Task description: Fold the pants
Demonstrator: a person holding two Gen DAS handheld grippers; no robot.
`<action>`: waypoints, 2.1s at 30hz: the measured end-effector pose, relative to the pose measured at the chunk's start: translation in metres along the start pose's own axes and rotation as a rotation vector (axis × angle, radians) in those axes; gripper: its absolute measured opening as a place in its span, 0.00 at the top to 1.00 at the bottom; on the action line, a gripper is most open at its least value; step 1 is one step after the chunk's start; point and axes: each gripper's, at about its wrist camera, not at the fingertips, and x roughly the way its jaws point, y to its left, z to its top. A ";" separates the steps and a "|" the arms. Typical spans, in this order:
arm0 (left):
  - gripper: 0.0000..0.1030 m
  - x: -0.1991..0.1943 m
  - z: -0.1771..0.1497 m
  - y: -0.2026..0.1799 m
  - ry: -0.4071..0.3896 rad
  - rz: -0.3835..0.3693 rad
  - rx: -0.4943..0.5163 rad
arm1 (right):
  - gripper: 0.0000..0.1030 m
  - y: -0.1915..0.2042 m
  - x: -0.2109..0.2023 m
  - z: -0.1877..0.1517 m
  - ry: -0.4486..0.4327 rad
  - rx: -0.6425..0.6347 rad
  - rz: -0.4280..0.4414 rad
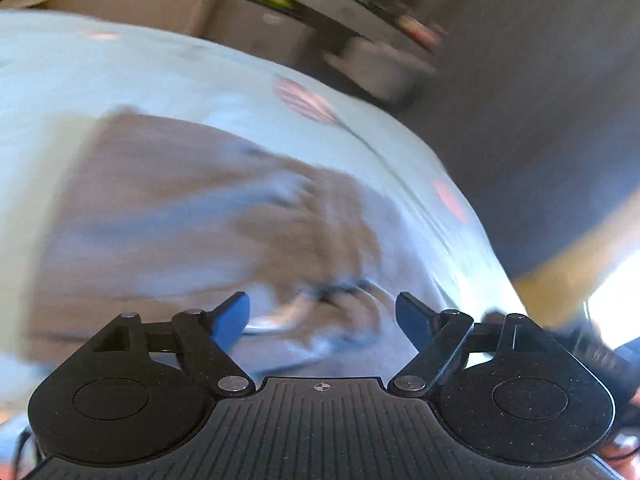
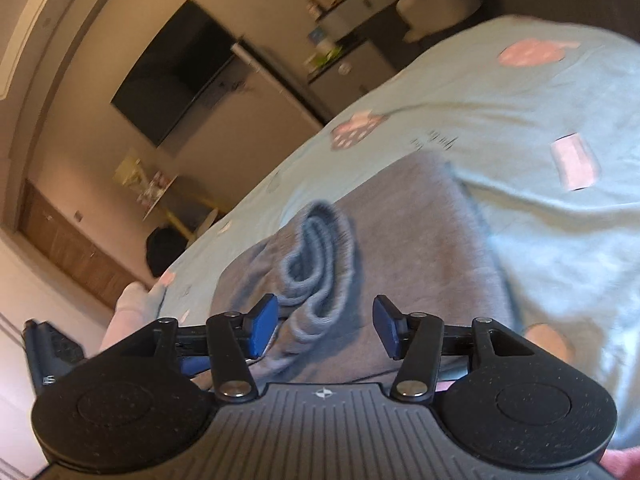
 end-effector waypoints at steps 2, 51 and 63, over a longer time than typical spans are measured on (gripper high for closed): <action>0.16 -0.019 0.004 0.025 -0.058 0.106 -0.076 | 0.39 0.000 0.017 0.006 0.036 0.027 0.044; 0.13 0.002 -0.028 0.067 0.003 0.035 -0.101 | 0.29 -0.052 0.062 0.026 0.143 0.281 -0.022; 0.12 0.005 -0.030 0.063 0.006 0.048 -0.100 | 0.27 -0.065 0.056 -0.004 0.020 0.537 0.049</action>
